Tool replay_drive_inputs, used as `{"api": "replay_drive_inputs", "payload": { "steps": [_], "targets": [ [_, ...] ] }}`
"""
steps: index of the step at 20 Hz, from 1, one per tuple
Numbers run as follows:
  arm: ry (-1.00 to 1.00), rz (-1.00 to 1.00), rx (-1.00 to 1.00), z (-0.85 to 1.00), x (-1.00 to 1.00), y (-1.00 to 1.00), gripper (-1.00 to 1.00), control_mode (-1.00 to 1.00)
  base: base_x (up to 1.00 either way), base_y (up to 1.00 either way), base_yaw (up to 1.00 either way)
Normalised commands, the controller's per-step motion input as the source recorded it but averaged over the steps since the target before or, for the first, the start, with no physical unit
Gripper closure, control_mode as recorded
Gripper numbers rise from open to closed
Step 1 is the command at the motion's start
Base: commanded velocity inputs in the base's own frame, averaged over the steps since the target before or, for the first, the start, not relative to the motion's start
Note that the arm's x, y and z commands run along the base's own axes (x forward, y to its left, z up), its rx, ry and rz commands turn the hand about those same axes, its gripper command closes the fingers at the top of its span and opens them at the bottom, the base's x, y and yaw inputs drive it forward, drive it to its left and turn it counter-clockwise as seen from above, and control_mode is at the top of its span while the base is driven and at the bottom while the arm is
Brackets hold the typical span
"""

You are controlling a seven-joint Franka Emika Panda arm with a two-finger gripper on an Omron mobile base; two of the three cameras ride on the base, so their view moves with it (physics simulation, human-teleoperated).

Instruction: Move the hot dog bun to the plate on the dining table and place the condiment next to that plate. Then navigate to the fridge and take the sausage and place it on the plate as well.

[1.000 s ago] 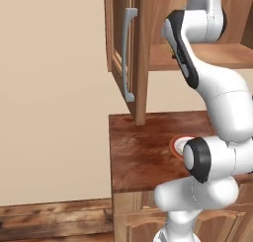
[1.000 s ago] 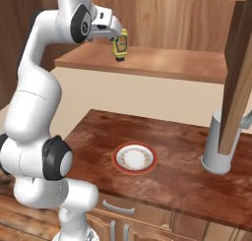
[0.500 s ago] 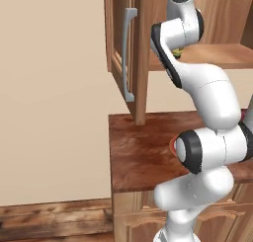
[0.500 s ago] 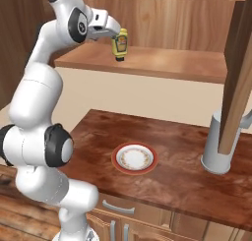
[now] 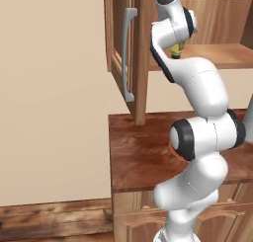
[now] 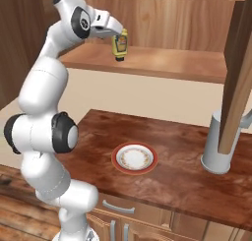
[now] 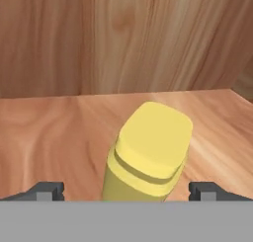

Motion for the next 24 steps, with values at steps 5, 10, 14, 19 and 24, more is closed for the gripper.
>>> {"api": "replay_drive_inputs", "payload": {
  "steps": [5, 10, 14, 19, 24],
  "targets": [
    [0.00, -0.15, 0.00, 0.00, 0.06, -0.29, -1.00, -1.00, 0.00, 0.00, 0.00],
    [0.00, -0.07, 0.00, -0.03, 0.23, -0.03, 1.00, -1.00, 0.00, 0.00, 0.00],
    [0.00, -0.01, 0.03, -0.04, 0.16, 0.00, 1.00, -1.00, 0.00, 0.00, 0.00],
    [-0.10, 0.00, 0.05, 0.00, -0.31, 0.00, 1.00, -1.00, 0.00, 0.00, 0.00],
    [-0.25, 0.14, 0.01, 0.00, -1.00, -0.03, 1.00, -1.00, 0.00, 0.00, 0.00]
  ]
}}
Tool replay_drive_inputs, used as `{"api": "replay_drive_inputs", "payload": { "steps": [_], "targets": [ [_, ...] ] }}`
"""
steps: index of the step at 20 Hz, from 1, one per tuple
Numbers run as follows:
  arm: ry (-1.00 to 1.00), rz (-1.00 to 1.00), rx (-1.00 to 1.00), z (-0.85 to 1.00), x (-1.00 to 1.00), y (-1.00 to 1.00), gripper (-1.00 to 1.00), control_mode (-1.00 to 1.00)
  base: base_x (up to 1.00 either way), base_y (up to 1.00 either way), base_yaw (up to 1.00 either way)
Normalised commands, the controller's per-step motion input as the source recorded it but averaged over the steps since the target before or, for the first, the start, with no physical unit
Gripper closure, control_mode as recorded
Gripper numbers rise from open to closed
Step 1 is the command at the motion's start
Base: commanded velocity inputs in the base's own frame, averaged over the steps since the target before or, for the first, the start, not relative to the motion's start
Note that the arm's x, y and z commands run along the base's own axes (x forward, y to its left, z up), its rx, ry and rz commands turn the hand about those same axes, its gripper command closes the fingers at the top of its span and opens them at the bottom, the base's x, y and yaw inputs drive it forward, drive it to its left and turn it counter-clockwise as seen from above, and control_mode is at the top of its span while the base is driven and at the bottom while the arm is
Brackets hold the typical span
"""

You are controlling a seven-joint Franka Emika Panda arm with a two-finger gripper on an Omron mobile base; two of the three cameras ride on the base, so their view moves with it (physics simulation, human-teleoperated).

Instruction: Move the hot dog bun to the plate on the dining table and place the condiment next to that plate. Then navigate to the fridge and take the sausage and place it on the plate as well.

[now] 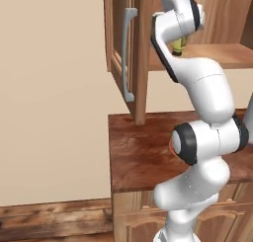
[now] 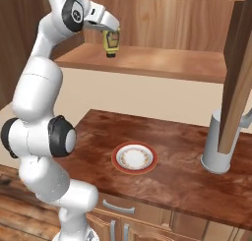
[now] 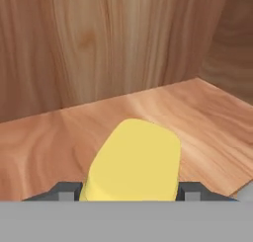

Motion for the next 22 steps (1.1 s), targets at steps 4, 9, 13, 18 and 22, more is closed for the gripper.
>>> {"api": "replay_drive_inputs", "payload": {
  "steps": [4, 9, 13, 18, 22],
  "targets": [
    [-0.20, 0.23, 0.00, 0.00, -1.00, -0.21, 1.00, -1.00, 0.00, 0.00, 0.00],
    [-0.03, 0.26, -0.06, 0.00, -1.00, -0.23, 1.00, -1.00, 0.00, 0.00, 0.00],
    [0.13, 0.21, -0.16, 0.00, -1.00, -0.02, 1.00, -1.00, 0.00, 0.00, 0.00],
    [0.17, 0.19, -0.15, -0.05, -1.00, 0.00, 1.00, -1.00, 0.00, 0.00, 0.00],
    [0.26, 0.16, -0.04, -0.18, -0.90, 0.00, 1.00, -1.00, 0.00, 0.00, 0.00]
  ]
}}
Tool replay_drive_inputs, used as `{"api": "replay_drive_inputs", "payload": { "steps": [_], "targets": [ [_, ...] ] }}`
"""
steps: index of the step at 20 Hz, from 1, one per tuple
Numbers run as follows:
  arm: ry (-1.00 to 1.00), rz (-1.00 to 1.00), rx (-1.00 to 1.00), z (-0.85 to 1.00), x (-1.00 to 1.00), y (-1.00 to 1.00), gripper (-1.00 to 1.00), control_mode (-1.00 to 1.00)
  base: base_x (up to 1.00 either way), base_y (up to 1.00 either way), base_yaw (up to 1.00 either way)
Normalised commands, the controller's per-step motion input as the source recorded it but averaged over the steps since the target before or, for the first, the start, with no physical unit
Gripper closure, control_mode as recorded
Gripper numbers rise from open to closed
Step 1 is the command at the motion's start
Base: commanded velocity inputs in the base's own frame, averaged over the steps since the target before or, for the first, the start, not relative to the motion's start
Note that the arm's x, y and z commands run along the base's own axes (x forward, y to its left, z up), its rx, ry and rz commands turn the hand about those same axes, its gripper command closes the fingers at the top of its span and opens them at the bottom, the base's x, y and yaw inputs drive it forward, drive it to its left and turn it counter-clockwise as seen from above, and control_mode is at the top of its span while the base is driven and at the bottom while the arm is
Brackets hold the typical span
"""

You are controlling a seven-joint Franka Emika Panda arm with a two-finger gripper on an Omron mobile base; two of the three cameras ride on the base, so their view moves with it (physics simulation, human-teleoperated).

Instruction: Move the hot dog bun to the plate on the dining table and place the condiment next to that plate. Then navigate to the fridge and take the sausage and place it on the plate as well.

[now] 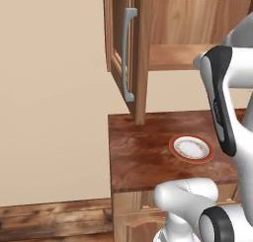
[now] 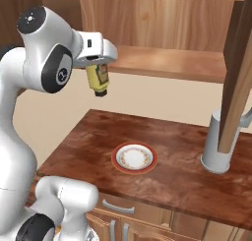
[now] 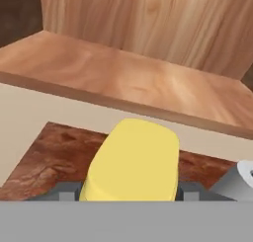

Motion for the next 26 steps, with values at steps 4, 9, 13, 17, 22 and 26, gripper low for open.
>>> {"api": "replay_drive_inputs", "payload": {
  "steps": [4, 9, 13, 17, 22, 26],
  "targets": [
    [0.27, 0.12, 0.01, -0.44, -0.70, 0.00, 1.00, -1.00, 0.00, 0.00, 0.00],
    [0.15, 0.02, 0.00, -0.42, -0.38, 0.03, 1.00, 1.00, -0.13, 0.01, 0.00],
    [0.00, 0.00, 0.00, 0.00, 0.00, 0.00, 1.00, 1.00, -0.97, 0.02, -0.03],
    [0.00, 0.00, 0.00, 0.00, 0.00, 0.00, 1.00, 1.00, -1.00, 0.00, -0.37],
    [0.00, 0.00, 0.00, 0.00, 0.00, 0.00, 1.00, 1.00, -0.79, 0.13, -0.84],
    [0.00, 0.00, 0.00, 0.00, 0.00, 0.00, 1.00, 1.00, -0.64, 0.11, -0.88]
  ]
}}
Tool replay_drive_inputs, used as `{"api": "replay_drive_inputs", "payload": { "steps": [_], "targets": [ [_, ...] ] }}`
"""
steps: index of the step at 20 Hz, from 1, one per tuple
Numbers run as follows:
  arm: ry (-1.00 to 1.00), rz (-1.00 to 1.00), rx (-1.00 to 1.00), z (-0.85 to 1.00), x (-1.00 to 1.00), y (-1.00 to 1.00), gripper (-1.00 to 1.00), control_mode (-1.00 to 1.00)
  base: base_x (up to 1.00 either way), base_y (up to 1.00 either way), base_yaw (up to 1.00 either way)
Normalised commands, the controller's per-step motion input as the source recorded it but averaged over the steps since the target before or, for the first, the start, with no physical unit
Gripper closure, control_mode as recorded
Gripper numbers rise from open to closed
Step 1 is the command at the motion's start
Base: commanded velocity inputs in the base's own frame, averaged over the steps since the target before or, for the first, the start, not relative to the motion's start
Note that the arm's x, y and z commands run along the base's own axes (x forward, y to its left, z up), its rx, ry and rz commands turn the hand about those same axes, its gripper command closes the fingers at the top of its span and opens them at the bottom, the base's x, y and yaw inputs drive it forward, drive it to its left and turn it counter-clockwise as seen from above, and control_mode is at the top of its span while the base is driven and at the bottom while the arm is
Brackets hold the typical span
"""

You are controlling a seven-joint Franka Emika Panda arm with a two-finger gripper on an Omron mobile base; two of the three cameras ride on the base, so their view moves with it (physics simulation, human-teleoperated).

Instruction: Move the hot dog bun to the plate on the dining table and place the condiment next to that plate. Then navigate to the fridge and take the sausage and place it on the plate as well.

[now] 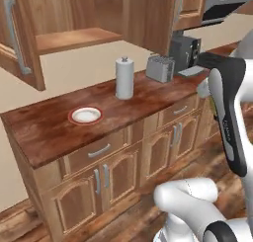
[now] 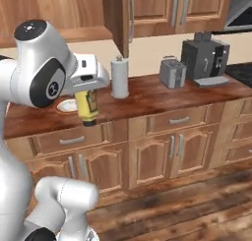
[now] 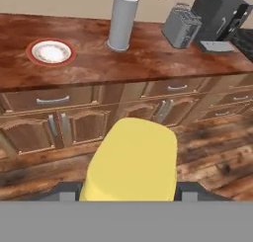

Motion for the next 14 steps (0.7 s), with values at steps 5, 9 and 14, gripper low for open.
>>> {"api": "replay_drive_inputs", "payload": {
  "steps": [5, 9, 14],
  "targets": [
    [0.00, 0.00, 0.00, 0.00, 0.00, 0.00, 1.00, 1.00, -0.77, 0.07, -0.82],
    [0.00, 0.00, 0.00, 0.00, 0.00, 0.00, 1.00, 1.00, -0.90, 0.00, -0.76],
    [0.00, 0.00, 0.00, 0.00, 0.00, 0.00, 1.00, 1.00, -1.00, 0.00, -0.66]
  ]
}}
